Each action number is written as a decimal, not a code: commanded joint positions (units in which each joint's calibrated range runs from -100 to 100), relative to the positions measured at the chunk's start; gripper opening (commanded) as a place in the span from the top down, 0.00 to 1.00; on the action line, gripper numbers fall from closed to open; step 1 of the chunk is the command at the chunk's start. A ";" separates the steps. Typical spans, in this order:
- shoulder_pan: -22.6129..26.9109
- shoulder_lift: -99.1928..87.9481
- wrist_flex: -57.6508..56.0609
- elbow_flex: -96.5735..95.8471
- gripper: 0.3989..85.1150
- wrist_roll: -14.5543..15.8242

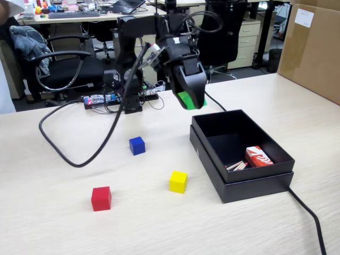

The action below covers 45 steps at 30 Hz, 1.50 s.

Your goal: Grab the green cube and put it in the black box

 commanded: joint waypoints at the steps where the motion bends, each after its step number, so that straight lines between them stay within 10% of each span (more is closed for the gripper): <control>1: 2.20 6.28 0.06 10.12 0.99 0.44; 18: 3.17 46.45 0.58 17.92 0.99 1.37; 20: 3.22 46.45 0.58 15.84 0.74 1.32; 26: 3.08 44.95 0.58 13.02 0.51 1.32; 45: -4.05 -31.47 6.45 -25.69 0.46 3.32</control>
